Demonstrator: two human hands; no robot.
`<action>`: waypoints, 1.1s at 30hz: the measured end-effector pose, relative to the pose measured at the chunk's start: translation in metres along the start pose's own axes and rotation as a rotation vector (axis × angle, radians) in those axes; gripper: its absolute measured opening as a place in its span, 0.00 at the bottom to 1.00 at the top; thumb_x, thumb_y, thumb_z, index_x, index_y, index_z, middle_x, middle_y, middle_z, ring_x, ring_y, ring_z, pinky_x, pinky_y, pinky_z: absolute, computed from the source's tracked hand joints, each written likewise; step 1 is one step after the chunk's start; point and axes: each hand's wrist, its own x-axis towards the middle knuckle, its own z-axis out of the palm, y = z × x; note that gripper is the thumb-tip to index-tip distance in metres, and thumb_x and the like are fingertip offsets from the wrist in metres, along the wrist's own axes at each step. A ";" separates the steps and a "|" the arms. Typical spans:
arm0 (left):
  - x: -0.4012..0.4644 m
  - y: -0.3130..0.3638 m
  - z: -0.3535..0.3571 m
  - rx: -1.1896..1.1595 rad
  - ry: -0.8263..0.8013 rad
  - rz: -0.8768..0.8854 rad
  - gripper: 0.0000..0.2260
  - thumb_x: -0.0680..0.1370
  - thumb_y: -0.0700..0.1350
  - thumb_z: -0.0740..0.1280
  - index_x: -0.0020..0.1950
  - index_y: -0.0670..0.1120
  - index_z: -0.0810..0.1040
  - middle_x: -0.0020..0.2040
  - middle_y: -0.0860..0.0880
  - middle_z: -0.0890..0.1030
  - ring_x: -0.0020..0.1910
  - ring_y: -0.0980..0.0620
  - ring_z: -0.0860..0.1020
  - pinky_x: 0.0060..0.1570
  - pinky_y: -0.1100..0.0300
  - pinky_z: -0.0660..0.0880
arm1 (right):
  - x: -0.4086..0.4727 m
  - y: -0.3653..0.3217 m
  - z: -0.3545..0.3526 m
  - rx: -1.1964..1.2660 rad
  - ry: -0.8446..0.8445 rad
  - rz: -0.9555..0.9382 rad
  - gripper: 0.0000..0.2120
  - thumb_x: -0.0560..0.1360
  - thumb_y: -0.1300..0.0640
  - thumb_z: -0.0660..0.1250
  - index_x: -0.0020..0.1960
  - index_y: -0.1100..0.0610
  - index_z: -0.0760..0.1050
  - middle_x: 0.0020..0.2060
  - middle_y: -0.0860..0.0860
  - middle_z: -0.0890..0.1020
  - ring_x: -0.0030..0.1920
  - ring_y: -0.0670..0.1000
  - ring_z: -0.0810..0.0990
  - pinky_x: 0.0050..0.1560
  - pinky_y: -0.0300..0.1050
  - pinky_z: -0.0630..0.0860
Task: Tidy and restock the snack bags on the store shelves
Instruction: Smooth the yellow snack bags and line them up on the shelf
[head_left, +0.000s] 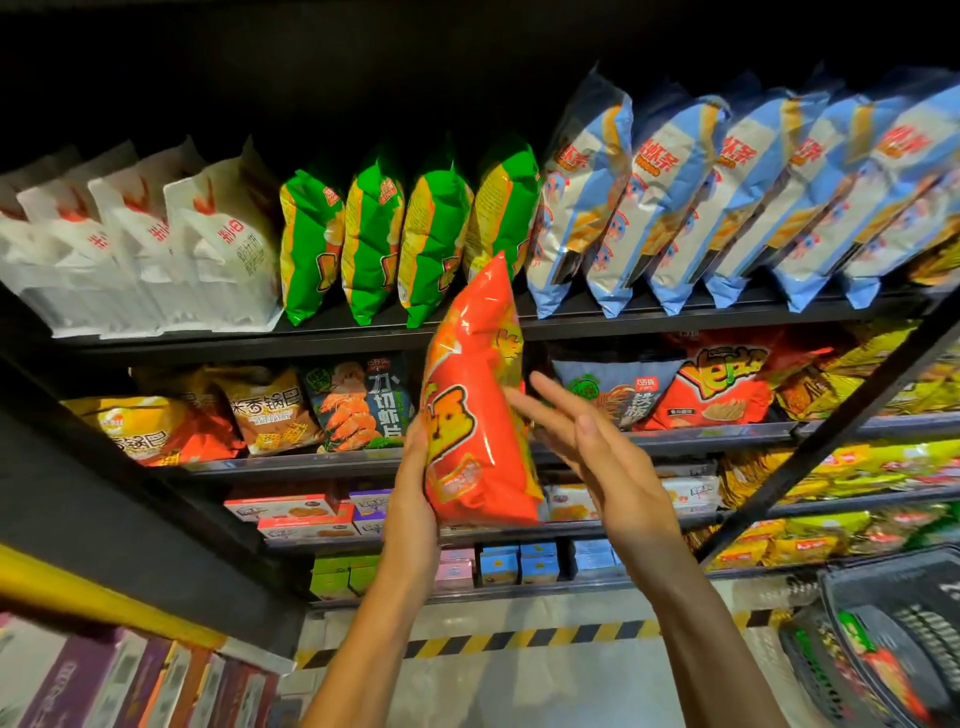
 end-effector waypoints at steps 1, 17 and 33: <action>0.000 0.000 0.002 -0.030 0.007 -0.028 0.11 0.85 0.51 0.56 0.58 0.55 0.77 0.44 0.58 0.88 0.42 0.61 0.86 0.39 0.64 0.82 | 0.000 -0.001 0.003 0.000 -0.034 -0.016 0.21 0.86 0.54 0.49 0.77 0.53 0.68 0.70 0.44 0.79 0.75 0.45 0.71 0.74 0.42 0.67; -0.016 0.013 -0.011 0.344 -0.217 0.258 0.27 0.81 0.52 0.58 0.79 0.60 0.57 0.60 0.79 0.75 0.62 0.75 0.74 0.56 0.72 0.76 | -0.010 -0.007 0.000 0.101 -0.126 0.056 0.25 0.81 0.54 0.66 0.77 0.46 0.65 0.65 0.38 0.81 0.66 0.46 0.80 0.62 0.41 0.79; -0.021 0.025 -0.010 0.534 -0.270 0.498 0.19 0.84 0.56 0.59 0.68 0.48 0.80 0.70 0.54 0.79 0.73 0.54 0.73 0.73 0.50 0.70 | -0.027 -0.021 -0.032 -0.233 -0.078 -0.258 0.31 0.73 0.57 0.75 0.74 0.52 0.72 0.80 0.42 0.64 0.81 0.47 0.60 0.76 0.44 0.65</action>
